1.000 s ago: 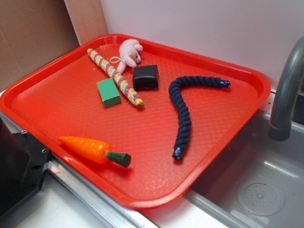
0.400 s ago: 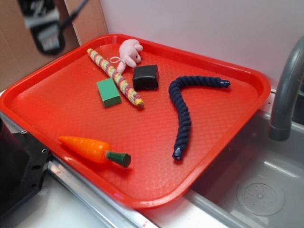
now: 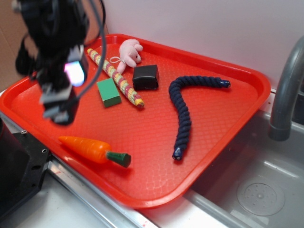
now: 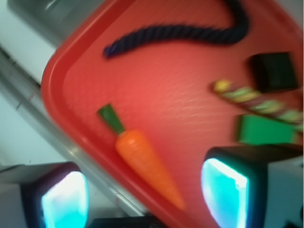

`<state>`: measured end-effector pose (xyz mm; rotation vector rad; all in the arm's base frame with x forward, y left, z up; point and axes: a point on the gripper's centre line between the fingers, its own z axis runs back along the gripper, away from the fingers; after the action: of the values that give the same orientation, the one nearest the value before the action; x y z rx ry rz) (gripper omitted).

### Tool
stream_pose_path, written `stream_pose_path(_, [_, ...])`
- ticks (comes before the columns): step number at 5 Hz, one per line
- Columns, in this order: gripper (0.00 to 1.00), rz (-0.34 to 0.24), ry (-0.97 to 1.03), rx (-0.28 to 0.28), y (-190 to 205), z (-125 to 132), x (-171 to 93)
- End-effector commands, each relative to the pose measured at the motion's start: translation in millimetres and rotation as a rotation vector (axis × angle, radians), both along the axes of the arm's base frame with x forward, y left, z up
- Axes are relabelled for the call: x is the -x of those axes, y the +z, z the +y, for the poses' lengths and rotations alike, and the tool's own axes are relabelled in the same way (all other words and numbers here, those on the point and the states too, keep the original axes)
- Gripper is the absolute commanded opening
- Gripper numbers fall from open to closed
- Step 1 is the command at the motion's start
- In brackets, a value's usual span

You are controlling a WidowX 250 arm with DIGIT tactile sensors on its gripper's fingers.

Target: Grab the carrot.

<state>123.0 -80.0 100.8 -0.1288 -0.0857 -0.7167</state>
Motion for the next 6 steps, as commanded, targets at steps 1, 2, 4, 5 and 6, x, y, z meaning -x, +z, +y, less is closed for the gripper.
stream_pose_path(1, [1.0,0.068,-0.027,-0.112,-35.6,3.6,10.3])
stream_pose_path(2, [1.0,0.068,-0.043,-0.153,-43.1,13.9,1.6])
stream_pose_path(4, [1.0,0.101,-0.057,-0.185,-56.7,19.4,-6.4])
stream_pose_path(5, [1.0,0.101,-0.057,-0.185,-56.7,19.4,-6.4])
stream_pose_path(6, [1.0,0.101,-0.057,-0.185,-56.7,19.4,-6.4])
